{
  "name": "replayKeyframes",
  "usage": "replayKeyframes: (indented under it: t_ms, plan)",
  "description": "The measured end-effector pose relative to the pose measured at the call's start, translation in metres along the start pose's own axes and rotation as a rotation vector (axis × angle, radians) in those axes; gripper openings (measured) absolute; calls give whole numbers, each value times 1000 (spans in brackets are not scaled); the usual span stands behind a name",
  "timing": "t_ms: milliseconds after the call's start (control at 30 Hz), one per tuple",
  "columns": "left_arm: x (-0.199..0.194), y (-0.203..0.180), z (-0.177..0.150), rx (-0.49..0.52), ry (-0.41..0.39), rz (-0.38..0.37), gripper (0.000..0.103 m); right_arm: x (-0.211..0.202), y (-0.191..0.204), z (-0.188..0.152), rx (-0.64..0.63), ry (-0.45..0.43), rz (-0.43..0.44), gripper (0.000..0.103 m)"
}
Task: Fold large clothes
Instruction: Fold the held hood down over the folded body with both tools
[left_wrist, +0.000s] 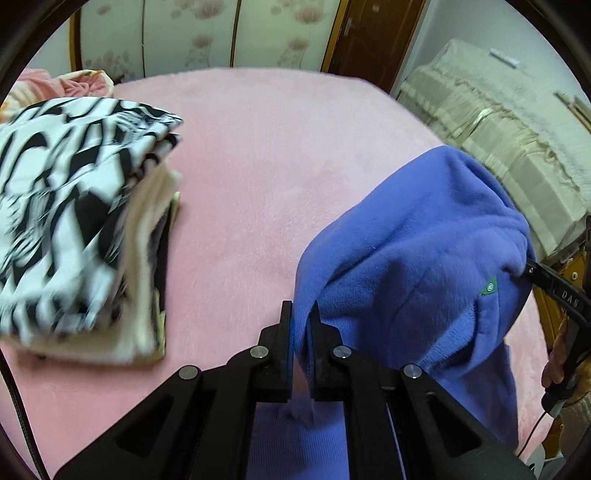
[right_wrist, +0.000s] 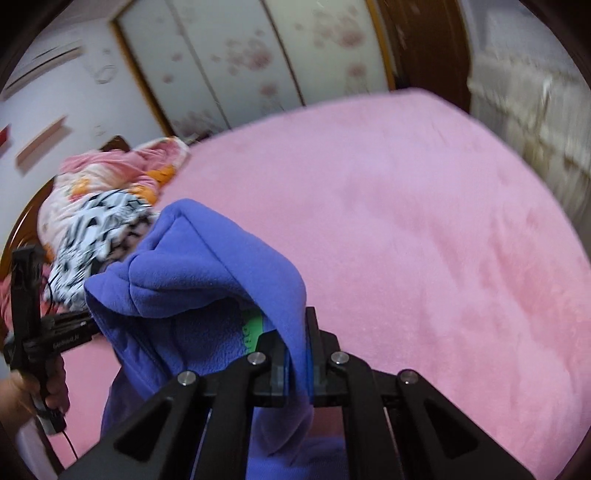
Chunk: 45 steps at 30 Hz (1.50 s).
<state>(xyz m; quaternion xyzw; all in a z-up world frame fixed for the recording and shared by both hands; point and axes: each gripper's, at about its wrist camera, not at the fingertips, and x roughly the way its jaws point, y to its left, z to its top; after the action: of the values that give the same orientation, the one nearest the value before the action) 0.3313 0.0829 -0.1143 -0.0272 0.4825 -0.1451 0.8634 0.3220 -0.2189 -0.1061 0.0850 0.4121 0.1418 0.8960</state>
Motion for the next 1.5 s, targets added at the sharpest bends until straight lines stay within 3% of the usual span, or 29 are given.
replayKeyframes:
  t_ms: [133, 300, 467, 567, 700, 800, 900, 933, 967, 1033, 1067, 1133, 1233, 1367, 1500]
  plan:
    - [-30, -3, -40, 9, -13, 5, 4, -39, 19, -36, -83, -31, 18, 6]
    - [-49, -1, -104, 10, 31, 3, 4, -70, 25, -87, -133, 6, 16, 7]
    - [-46, 7, -175, -58, 154, 37, 5, -81, 24, -142, -169, 119, -58, 15]
    - [-44, 19, -200, -109, 203, 60, 5, -79, 19, -173, -146, 221, -104, 15]
    - [-43, 36, -224, -202, 261, 35, 5, -81, 8, -198, -83, 299, -101, 15]
    - [-43, 43, -228, -252, 297, -33, 11, -85, 6, -208, -39, 326, -85, 15]
    - [-45, 43, -225, -277, 309, -113, 23, -89, 1, -210, 50, 359, -29, 15]
    - [-46, 41, -223, -284, 312, -149, 32, -92, 0, -213, 79, 369, -9, 18]
    - [-46, 38, -223, -294, 315, -189, 45, -94, -1, -213, 101, 373, 8, 27]
    - [-47, 32, -215, -315, 316, -257, 63, -100, 1, -209, 158, 370, 56, 42]
    - [-47, 30, -211, -338, 316, -326, 69, -103, 3, -208, 187, 364, 80, 52]
    - [-50, 24, -211, -381, 326, -446, 72, -110, 3, -203, 271, 350, 159, 67]
    - [-45, 20, -209, -429, 333, -554, 72, -114, 3, -197, 369, 327, 231, 69]
    - [-25, 12, -207, -460, 363, -600, 73, -106, 5, -193, 478, 333, 312, 75]
    - [-1, 10, -214, -472, 404, -601, 73, -88, 9, -194, 538, 344, 316, 77]
